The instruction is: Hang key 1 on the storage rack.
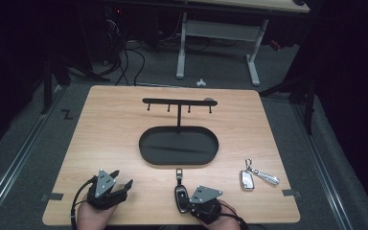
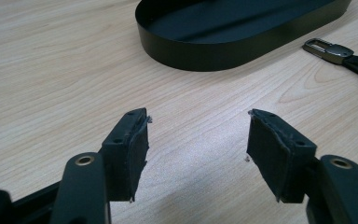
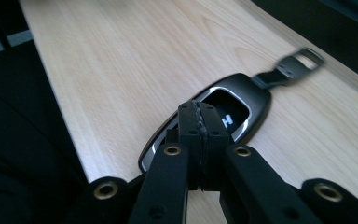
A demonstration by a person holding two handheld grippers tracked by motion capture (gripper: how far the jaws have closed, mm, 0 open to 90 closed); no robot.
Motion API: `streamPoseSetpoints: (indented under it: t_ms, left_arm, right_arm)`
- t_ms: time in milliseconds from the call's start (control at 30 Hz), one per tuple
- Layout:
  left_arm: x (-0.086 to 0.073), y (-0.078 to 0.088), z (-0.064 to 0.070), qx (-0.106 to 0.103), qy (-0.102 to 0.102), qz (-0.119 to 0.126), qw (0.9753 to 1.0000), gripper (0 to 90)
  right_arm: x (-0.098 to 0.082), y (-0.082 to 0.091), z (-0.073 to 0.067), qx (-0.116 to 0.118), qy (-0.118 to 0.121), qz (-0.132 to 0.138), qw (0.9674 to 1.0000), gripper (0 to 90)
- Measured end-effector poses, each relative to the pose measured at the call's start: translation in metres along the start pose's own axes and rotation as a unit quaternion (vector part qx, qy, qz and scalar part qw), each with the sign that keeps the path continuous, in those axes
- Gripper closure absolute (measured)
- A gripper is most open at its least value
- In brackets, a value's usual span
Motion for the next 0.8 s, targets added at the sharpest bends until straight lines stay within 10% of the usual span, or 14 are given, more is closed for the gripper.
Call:
streamPoseSetpoints:
  t_ms: [467, 800]
  left_arm:
    - [0.008, -0.006, 0.004, -0.011, -0.009, 0.006, 0.9999, 38.9]
    - [0.013, -0.011, 0.008, -0.020, -0.013, 0.011, 0.9997, 39.0]
  right_arm:
    - [-0.012, 0.026, 0.059, -0.067, -0.055, 0.011, 0.9962, 90.0]
    - [-0.019, 0.033, 0.061, -0.062, -0.061, 0.007, 0.9962, 89.9]
Point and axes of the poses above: each handheld gripper's, and its own axes: y roughly backward along the jaws, x roughly out of its top, z roughly to its right, the point moved 8 cm from there along -y, roughly forward along the jaws, and after that the axes turned 11 degrees about -y, right-handed, at the moved point
